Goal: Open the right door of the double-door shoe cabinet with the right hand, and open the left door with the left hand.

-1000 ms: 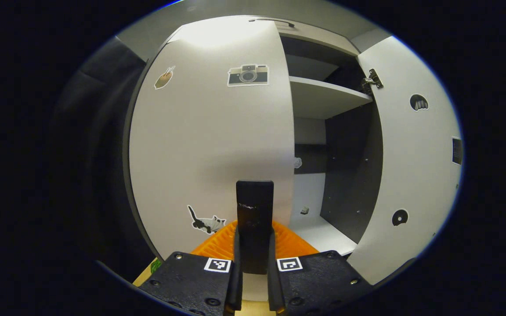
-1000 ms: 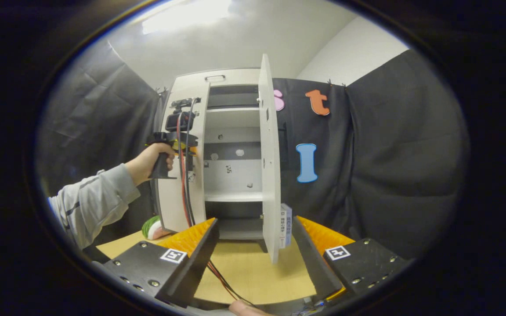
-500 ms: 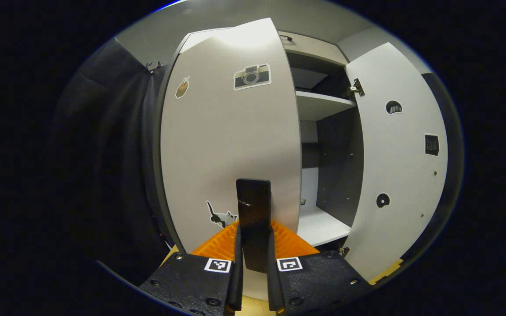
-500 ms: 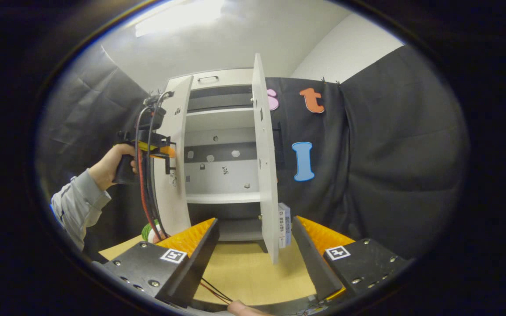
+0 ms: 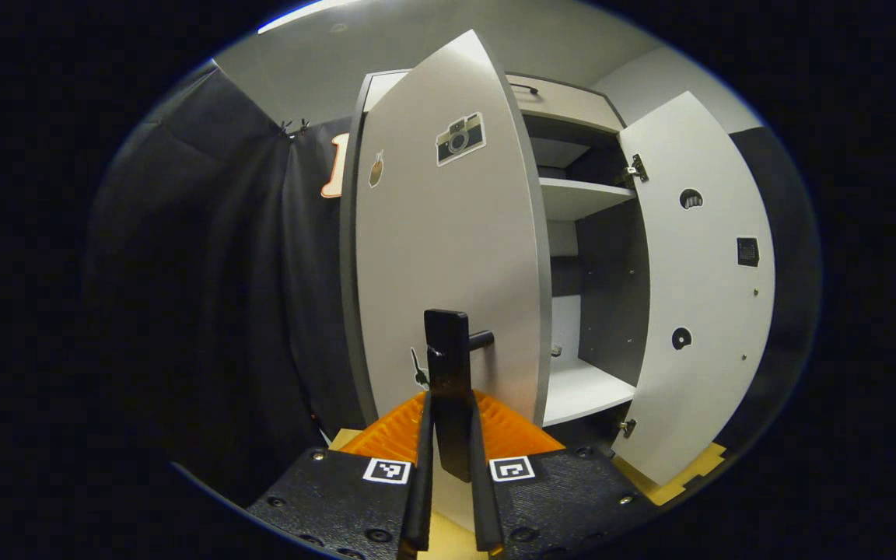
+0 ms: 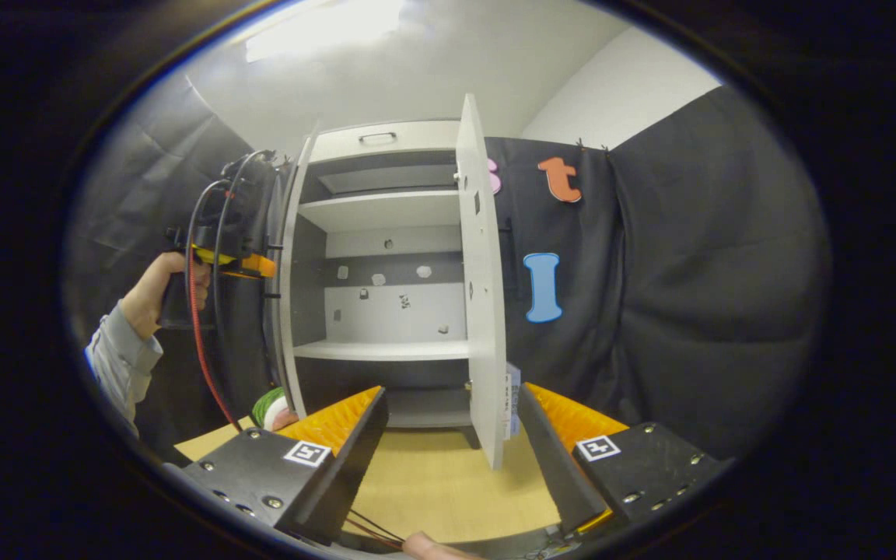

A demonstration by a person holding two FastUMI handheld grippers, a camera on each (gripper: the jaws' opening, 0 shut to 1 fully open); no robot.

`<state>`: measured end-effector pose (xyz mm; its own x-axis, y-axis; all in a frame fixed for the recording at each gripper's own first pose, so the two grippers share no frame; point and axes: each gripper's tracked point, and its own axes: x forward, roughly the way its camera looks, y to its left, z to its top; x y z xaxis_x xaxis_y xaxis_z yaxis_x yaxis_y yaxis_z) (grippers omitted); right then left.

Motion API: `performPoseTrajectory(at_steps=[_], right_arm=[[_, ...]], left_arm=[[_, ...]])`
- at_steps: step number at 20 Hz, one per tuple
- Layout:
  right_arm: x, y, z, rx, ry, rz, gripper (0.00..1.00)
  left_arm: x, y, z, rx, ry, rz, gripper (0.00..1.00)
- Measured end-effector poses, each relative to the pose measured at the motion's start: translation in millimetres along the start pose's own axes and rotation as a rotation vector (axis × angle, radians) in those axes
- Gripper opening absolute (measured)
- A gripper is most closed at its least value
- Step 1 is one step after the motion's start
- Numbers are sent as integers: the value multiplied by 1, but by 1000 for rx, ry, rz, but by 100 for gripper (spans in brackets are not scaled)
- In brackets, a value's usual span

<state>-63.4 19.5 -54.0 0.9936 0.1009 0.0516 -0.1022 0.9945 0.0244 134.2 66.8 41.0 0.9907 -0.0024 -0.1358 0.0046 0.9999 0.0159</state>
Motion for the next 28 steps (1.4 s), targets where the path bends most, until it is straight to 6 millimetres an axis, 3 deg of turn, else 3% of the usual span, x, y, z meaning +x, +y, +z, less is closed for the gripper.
performPoseTrajectory(at_steps=[6,11,13,18,20,22,23,24,25,26,27,28], right_arm=[[6,14,-1,-4,10,6,99],[15,33,-4,-27,29,19,99],[16,41,0,-36,26,28,99],[20,61,12,-60,10,36,99],[23,67,14,-62,7,40,99],[25,72,14,-65,12,40,99],[27,73,14,-65,16,39,99],[27,73,14,-64,20,37,99],[28,73,13,-63,23,35,95],[28,74,14,-62,23,33,99],[28,74,14,-63,23,32,99],[29,73,15,-64,21,31,99]], left_arm=[[-17,47,-3,-4,-1,27,14],[-22,109,-5,3,-34,114,1],[-24,122,-6,-23,-40,85,1],[-35,129,-12,-20,-57,2,1],[-49,133,-6,-9,-93,31,12],[-67,127,-5,-48,-106,32,30],[-73,127,-7,-61,-105,40,50],[-80,126,-10,-62,-102,48,57],[-85,124,-13,-63,-98,56,79],[-86,122,-14,-63,-104,69,84],[-95,119,-14,-65,-110,79,98],[-100,116,-16,-71,-112,88,98]])
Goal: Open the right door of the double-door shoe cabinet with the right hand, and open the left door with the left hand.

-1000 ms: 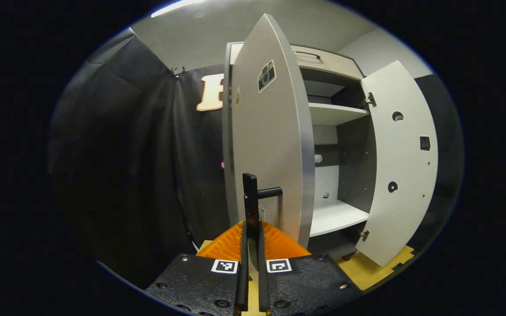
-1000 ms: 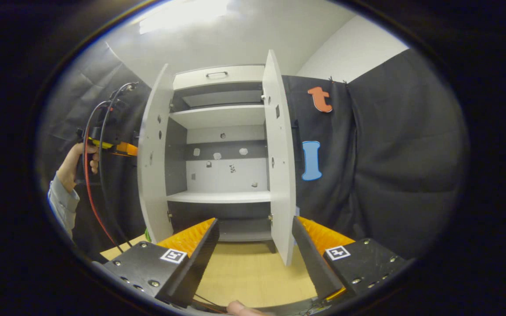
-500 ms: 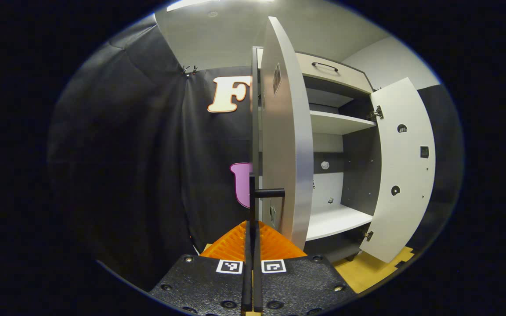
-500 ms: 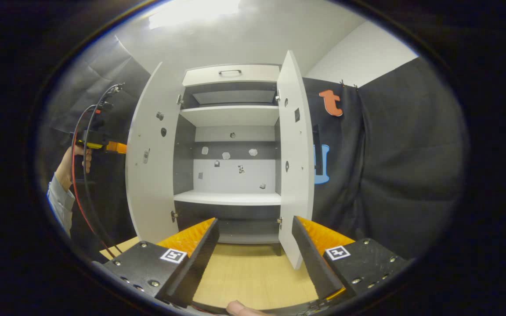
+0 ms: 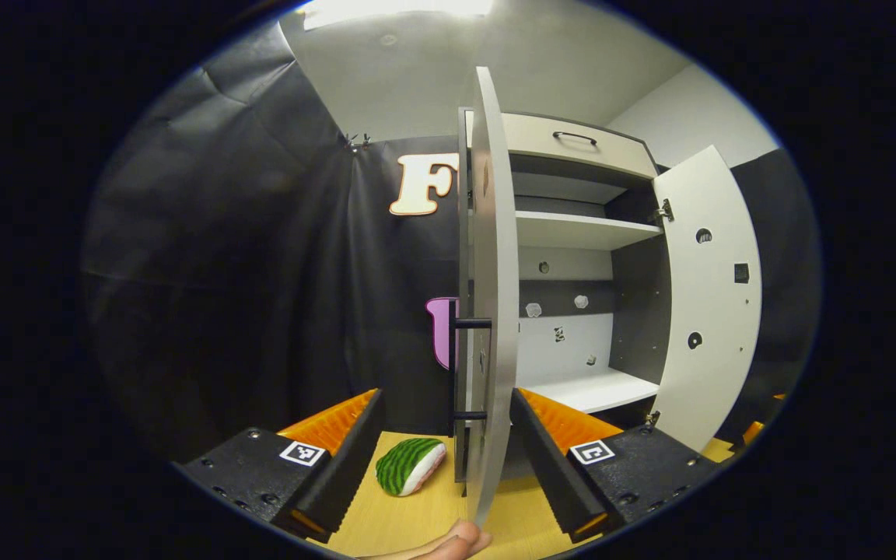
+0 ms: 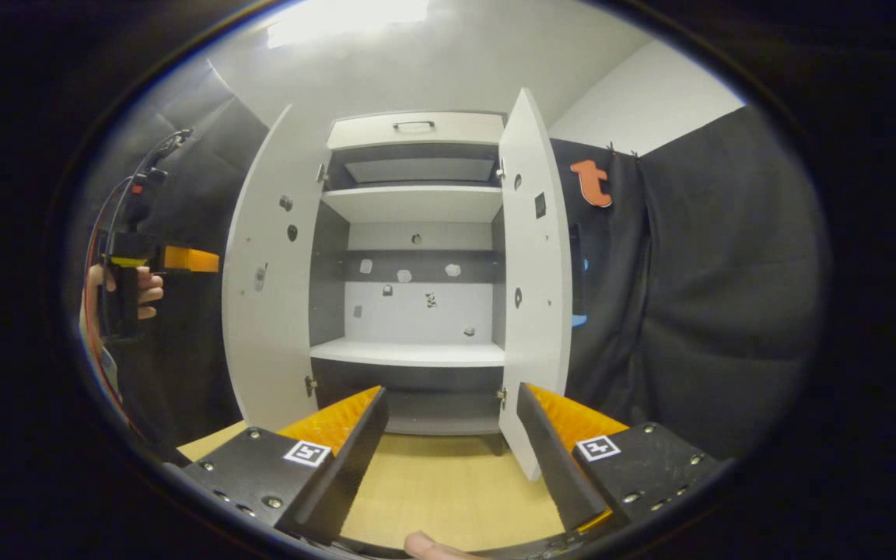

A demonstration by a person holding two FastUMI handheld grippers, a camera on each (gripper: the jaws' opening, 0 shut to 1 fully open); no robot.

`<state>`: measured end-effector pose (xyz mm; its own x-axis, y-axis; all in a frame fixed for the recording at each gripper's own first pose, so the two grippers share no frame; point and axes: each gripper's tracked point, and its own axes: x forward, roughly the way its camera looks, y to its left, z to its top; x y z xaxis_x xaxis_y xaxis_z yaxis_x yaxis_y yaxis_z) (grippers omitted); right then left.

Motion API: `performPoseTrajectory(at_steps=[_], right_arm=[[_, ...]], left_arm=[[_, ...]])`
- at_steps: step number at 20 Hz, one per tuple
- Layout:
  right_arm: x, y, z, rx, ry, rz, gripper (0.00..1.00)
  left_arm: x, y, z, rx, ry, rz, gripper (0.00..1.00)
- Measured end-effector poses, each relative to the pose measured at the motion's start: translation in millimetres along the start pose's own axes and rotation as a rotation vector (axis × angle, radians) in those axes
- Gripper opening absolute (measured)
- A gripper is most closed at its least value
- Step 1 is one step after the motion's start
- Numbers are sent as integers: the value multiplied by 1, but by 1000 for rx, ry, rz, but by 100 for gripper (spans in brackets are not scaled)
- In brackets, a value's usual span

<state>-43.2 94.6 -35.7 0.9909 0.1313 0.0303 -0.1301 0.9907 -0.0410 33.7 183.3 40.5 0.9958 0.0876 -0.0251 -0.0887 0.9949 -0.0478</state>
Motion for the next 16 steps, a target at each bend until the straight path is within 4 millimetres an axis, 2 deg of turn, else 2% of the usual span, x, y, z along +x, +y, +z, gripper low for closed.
performPoseTrajectory(at_steps=[4,12,13,16], right_arm=[[-1,-6,2,5,-8,-5,99],[-8,-22,-3,28,-9,-24,99],[-9,-21,-4,30,-10,-19,99],[-10,-18,-8,26,-11,3,99]], left_arm=[[-20,-10,-15,-8,24,48,97],[-58,-74,-73,-20,67,-27,96],[-65,-82,-78,-20,58,-41,94],[-84,-97,-91,-41,14,-39,96]])
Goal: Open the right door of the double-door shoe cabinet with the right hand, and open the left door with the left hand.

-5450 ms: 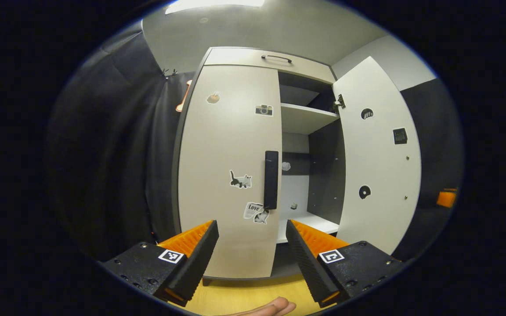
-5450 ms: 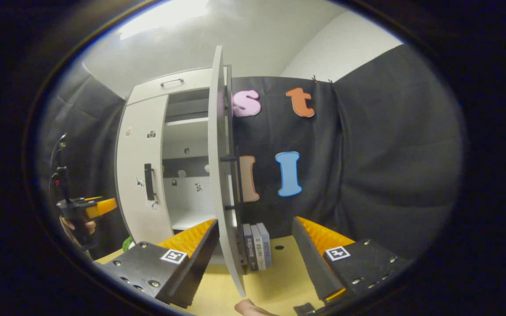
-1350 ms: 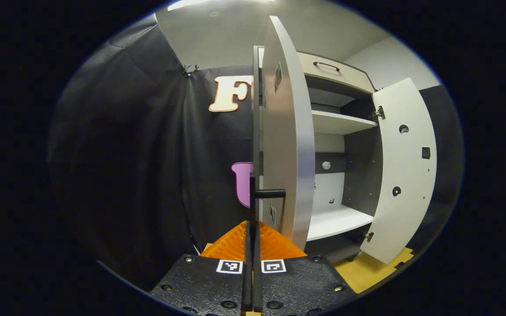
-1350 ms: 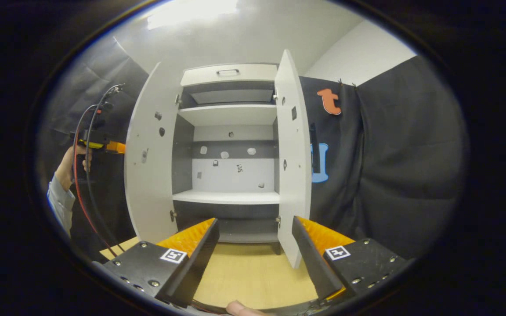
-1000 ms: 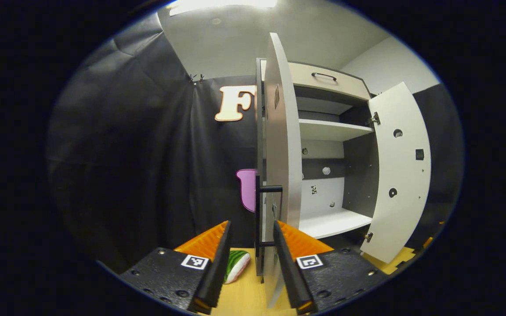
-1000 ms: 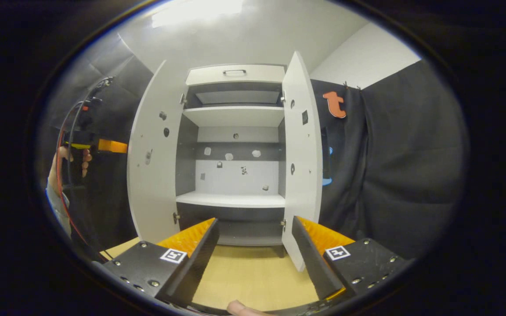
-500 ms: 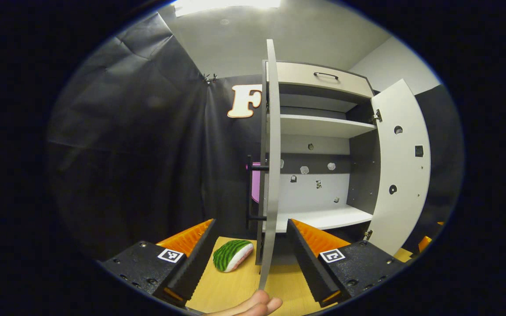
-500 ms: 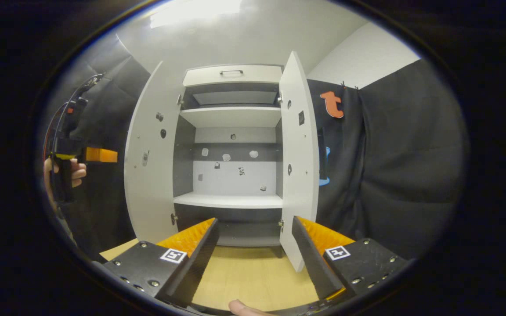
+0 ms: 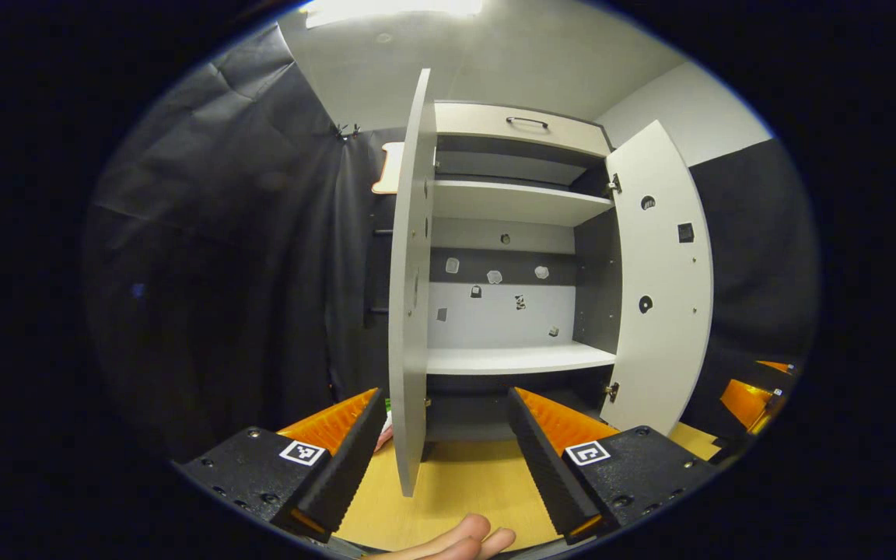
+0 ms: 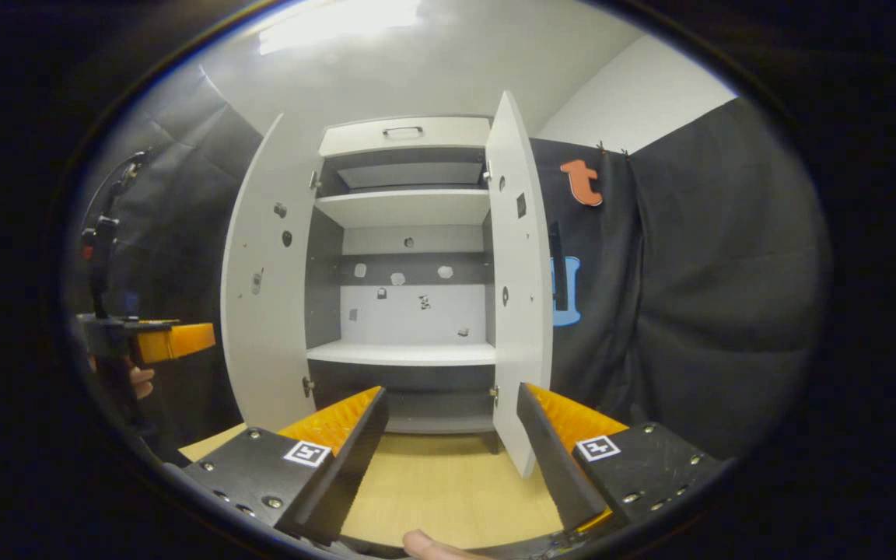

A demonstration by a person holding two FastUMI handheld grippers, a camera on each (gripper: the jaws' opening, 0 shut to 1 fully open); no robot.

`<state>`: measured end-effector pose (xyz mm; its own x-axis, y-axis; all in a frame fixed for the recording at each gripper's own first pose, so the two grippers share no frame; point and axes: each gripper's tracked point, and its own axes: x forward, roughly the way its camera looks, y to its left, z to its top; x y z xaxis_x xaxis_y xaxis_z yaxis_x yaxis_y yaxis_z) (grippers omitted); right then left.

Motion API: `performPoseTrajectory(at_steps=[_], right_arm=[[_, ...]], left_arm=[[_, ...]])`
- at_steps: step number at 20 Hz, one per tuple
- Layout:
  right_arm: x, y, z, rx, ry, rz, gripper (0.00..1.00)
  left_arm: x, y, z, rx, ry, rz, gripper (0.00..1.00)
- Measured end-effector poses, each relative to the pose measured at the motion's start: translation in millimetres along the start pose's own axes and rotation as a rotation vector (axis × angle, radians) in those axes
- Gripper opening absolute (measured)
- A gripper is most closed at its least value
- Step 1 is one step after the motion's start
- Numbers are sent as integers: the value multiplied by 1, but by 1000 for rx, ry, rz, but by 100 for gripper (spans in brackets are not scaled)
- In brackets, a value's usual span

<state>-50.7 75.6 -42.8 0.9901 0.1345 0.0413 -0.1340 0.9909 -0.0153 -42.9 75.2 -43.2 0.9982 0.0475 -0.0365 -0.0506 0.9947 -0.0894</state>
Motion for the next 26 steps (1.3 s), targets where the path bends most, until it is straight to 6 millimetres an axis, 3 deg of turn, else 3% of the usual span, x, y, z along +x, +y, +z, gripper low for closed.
performPoseTrajectory(at_steps=[4,8,9,10,14,18,20,22,25,26], right_arm=[[-2,3,-6,-17,6,6,99],[-4,5,-7,-10,-3,15,99],[-5,5,-7,-4,-7,16,94],[-6,7,-5,0,-10,19,99],[-8,10,0,3,-33,28,99],[-10,8,7,-7,-63,24,100],[-11,5,9,14,-72,24,95],[-12,12,14,44,-94,70,99],[-17,11,16,58,-108,89,95],[-17,11,16,45,-105,85,99]], left_arm=[[-7,-18,-9,22,-5,-23,96],[-9,-16,-1,22,-21,-19,96],[-10,-14,-2,18,-22,-19,96],[-10,-12,-1,17,-26,-17,96],[-13,-1,8,42,-62,15,96],[-17,-3,14,40,-82,12,96],[-17,-5,19,43,-99,6,96],[-18,-9,23,33,-115,-8,96],[-19,-7,24,12,-119,-6,96],[-18,-4,24,9,-118,2,93]])
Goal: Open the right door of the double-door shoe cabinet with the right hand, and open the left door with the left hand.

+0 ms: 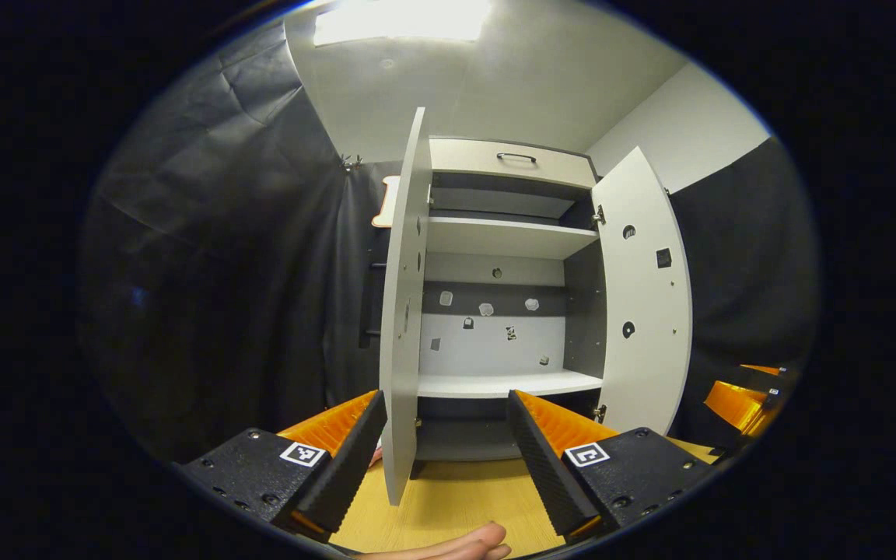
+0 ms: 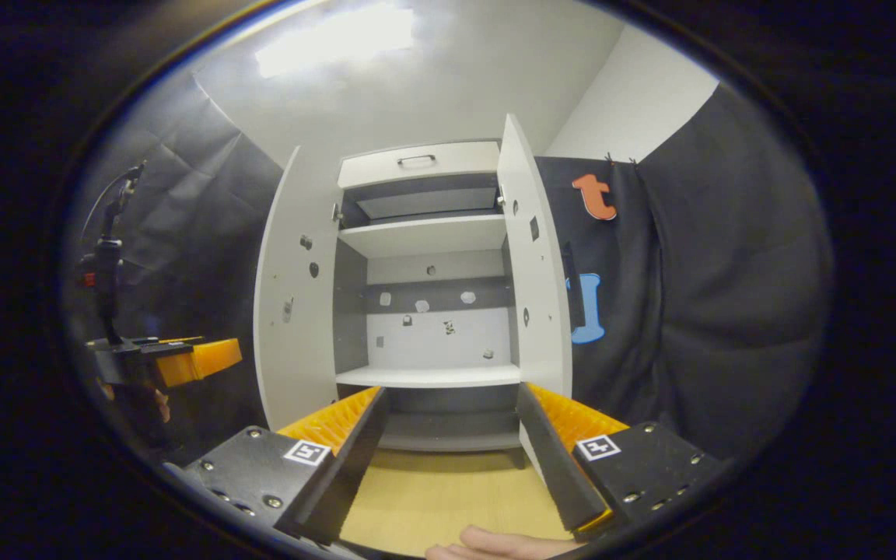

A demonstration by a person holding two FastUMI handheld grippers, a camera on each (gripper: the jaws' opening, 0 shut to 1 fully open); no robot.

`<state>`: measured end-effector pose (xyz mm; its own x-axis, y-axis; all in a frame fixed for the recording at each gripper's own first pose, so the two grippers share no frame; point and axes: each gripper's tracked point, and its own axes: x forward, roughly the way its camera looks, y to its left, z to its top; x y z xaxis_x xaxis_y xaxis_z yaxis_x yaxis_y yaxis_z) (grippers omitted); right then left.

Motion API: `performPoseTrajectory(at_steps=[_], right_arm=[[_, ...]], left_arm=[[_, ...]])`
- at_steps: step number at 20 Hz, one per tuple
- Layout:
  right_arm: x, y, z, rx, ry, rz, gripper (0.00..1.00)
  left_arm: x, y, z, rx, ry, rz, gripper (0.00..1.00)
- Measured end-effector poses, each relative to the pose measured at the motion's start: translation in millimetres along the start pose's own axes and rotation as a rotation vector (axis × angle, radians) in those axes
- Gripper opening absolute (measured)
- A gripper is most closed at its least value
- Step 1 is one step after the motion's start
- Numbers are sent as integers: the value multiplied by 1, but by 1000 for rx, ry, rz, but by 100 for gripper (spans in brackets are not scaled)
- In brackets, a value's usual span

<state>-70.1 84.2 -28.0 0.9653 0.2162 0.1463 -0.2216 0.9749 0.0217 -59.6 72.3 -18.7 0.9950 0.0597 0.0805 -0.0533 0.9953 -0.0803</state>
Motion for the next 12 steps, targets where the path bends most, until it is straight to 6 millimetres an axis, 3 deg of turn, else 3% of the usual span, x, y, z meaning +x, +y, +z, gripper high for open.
performPoseTrajectory(at_steps=[3,4,5,7,8,10,12], right_arm=[[-1,-3,1,-55,-1,-15,99],[-2,-1,0,-64,-1,-14,94],[-2,1,-1,-62,1,-4,99],[-4,12,-3,-32,9,39,99],[-4,12,-3,-29,9,44,95],[-6,7,-5,-53,9,31,99],[-10,3,-6,-71,5,26,99]], left_arm=[[2,-2,-3,2,13,0,96],[2,-4,-5,0,19,-6,96],[3,-8,-7,-3,28,-15,96],[3,-13,-16,-15,62,-34,96],[4,-17,-20,-22,76,-43,96],[9,-19,-22,-27,90,-42,93],[12,-23,-24,-28,98,-32,96]])
